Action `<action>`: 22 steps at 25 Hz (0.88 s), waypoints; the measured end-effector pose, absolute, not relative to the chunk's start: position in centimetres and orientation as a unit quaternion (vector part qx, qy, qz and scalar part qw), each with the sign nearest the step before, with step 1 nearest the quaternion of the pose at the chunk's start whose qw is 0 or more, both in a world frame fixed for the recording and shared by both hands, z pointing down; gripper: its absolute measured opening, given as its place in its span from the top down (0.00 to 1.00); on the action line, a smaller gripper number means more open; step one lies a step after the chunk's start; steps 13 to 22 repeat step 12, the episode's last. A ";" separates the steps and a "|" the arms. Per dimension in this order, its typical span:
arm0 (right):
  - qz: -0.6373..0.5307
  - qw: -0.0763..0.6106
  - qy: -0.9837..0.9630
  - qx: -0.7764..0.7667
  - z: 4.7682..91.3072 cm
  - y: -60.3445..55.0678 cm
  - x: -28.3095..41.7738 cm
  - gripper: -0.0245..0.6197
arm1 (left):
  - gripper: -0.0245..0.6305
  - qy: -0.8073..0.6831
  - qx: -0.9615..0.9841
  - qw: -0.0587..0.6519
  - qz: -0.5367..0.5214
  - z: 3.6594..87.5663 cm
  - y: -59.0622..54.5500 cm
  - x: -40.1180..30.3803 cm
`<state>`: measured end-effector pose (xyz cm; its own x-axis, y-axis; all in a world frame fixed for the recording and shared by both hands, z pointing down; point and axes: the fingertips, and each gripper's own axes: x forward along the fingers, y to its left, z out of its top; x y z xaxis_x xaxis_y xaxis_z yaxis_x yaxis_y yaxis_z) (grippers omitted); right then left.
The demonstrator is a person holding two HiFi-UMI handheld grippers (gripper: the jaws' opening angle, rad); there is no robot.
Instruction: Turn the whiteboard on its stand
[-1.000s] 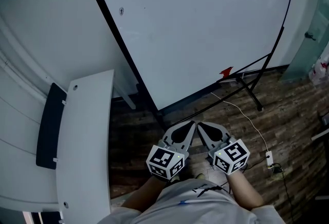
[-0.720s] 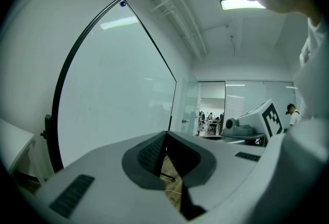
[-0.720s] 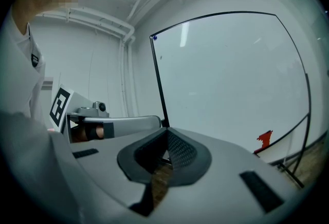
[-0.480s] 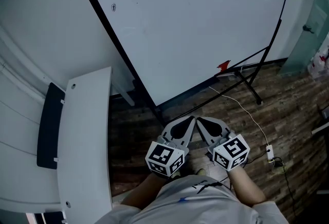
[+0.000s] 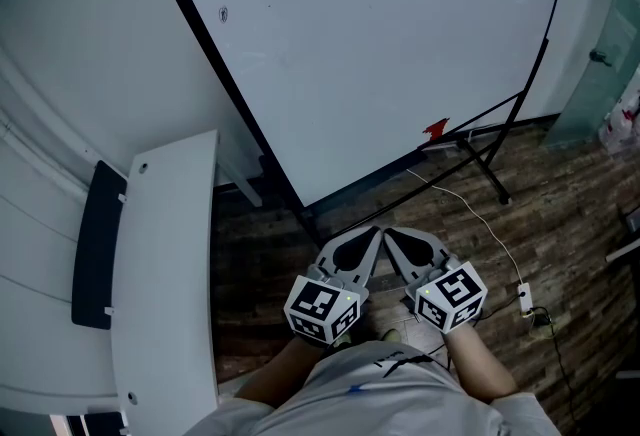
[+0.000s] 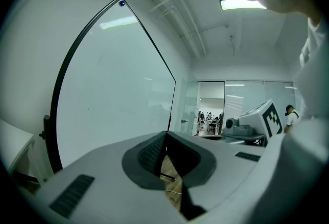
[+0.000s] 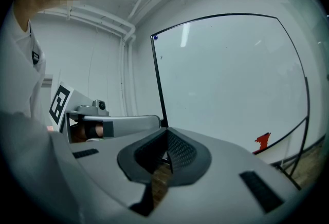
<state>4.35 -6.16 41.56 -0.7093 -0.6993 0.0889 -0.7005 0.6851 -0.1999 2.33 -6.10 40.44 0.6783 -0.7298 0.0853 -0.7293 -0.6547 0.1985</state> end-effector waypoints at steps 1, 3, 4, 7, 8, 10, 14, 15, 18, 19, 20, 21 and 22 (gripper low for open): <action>0.110 0.003 -0.918 0.382 41.6 -6.2 4.4 0.94 | 0.94 -0.401 0.910 0.109 -0.001 40.5 -6.1 2.3; 0.110 0.002 -0.917 0.384 41.6 -6.2 4.5 0.94 | 0.94 -0.401 0.909 0.109 -0.001 40.5 -6.2 2.3; 0.110 0.002 -0.917 0.385 41.6 -6.3 4.5 0.94 | 0.94 -0.401 0.909 0.110 -0.001 40.6 -6.2 2.2; 0.110 0.002 -0.916 0.387 41.7 -6.3 4.6 0.94 | 0.94 -0.402 0.909 0.111 -0.002 40.6 -6.2 2.1; 0.110 0.003 -0.916 0.387 41.7 -6.3 4.6 0.95 | 0.94 -0.403 0.908 0.112 -0.002 40.6 -6.2 2.1; 0.110 0.003 -0.916 0.387 41.7 -6.2 4.7 0.95 | 0.94 -0.403 0.908 0.113 -0.003 40.7 -6.1 2.2; 0.110 0.004 -0.916 0.386 41.7 -6.1 4.7 0.95 | 0.94 -0.403 0.908 0.114 -0.003 40.7 -6.0 2.3; 0.110 0.004 -0.916 0.386 41.7 -6.1 4.7 0.95 | 0.94 -0.403 0.908 0.114 -0.003 40.7 -6.0 2.3; 0.110 0.004 -0.916 0.386 41.7 -6.1 4.7 0.95 | 0.94 -0.403 0.908 0.114 -0.003 40.7 -6.0 2.3; 0.110 0.004 -0.916 0.386 41.7 -6.1 4.7 0.95 | 0.94 -0.403 0.908 0.114 -0.003 40.7 -6.0 2.3; 0.110 0.004 -0.916 0.386 41.7 -6.1 4.7 0.95 | 0.94 -0.403 0.908 0.114 -0.003 40.7 -6.0 2.3; 0.110 0.004 -0.916 0.386 41.7 -6.1 4.7 0.95 | 0.94 -0.403 0.908 0.114 -0.003 40.7 -6.0 2.3; 0.110 0.004 -0.916 0.386 41.7 -6.1 4.7 0.95 | 0.94 -0.403 0.908 0.114 -0.003 40.7 -6.0 2.3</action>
